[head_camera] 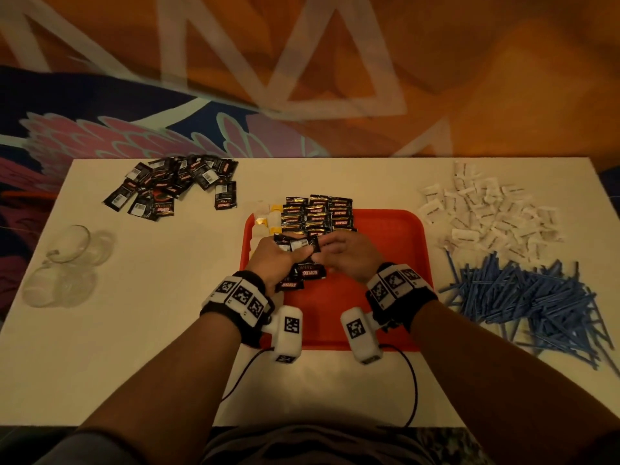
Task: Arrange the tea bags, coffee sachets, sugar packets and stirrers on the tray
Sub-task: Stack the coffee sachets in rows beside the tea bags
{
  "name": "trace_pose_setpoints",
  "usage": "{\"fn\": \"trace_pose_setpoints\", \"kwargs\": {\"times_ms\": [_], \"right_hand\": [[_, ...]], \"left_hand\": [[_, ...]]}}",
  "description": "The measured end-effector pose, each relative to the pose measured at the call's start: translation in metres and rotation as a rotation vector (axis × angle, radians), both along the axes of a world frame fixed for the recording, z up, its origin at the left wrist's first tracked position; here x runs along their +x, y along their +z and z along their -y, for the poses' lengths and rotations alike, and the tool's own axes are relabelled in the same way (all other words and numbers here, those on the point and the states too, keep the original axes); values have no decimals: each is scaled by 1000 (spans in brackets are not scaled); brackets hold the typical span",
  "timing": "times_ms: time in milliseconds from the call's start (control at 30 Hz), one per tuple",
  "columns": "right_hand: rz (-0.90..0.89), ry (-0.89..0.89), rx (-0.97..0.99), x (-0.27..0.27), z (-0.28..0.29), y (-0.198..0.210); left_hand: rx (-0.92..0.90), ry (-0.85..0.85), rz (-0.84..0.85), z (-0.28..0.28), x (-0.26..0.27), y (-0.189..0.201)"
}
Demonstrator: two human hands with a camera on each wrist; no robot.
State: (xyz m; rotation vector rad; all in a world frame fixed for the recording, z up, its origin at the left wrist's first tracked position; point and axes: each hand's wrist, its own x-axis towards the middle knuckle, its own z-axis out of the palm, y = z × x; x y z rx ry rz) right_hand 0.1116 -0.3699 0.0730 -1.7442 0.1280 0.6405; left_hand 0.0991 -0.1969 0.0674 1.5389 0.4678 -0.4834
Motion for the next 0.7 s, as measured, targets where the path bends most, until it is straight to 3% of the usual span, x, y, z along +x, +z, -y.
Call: {"fn": "trace_pose_setpoints", "kwargs": {"times_ms": [100,200,300,400,533,633,700], "right_hand": [[27,-19,-59,-5,7,12],[159,-193,-66,-9,15,19],[290,-270,-18,-16,22,29],[367,-168,-24,-25,27,35],[369,-189,-57,-32,34,34],[169,-209,75,-36,38,37],[185,-130,-31,-38,38,35]], "left_hand": [[55,13,82,11,-6,9],[171,55,41,19,-14,17],[-25,96,-188,20,-18,18],[-233,59,-269,25,-23,25],[-187,155,-49,36,-23,31],[-121,168,67,44,-25,36],[-111,155,122,49,-27,41]]}}
